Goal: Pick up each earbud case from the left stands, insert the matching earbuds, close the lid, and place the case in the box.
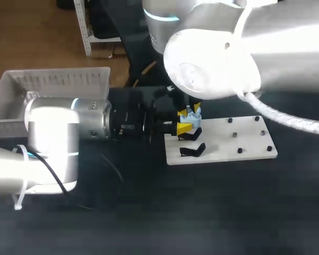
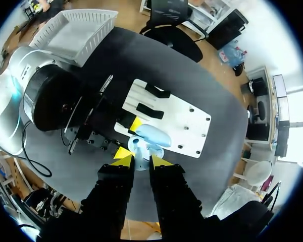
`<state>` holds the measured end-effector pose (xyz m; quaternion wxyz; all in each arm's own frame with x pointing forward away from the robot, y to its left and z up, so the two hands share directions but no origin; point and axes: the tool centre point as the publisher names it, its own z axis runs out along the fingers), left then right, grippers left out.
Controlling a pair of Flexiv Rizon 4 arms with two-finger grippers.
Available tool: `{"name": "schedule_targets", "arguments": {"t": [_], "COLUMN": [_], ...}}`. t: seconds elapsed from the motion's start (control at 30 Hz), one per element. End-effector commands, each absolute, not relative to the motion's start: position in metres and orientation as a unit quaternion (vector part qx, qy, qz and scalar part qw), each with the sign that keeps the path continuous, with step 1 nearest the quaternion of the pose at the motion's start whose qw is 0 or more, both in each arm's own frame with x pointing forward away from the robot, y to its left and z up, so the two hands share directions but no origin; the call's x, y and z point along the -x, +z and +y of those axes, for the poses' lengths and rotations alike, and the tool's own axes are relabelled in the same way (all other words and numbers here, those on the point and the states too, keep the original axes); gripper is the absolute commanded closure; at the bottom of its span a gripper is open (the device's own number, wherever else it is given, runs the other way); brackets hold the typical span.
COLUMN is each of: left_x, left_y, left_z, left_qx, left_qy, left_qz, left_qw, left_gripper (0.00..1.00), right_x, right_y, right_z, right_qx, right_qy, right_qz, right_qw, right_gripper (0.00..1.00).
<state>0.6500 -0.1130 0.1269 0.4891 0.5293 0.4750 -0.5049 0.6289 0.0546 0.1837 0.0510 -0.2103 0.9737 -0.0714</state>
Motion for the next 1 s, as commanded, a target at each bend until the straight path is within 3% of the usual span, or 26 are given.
{"name": "schedule_targets", "arguments": {"t": [0.03,1.0], "left_x": [-0.6482,-0.6482], "left_y": [0.1263,0.1263], "left_z": [-0.1136,-0.1136], "left_qx": [-0.528,-0.528], "left_qy": [-0.502,-0.502], "left_qz": [0.476,0.476], "left_qw": [0.493,0.493], "left_gripper": [1.0,1.0], "right_x": [-0.626,-0.629], "right_y": [0.1821,0.1772], "right_z": [0.0541,0.0575], "right_qx": [0.21,0.211], "right_qy": [-0.071,-0.065], "right_qz": [0.973,0.974], "right_qw": [0.059,0.061], "right_gripper": [1.0,1.0]}}
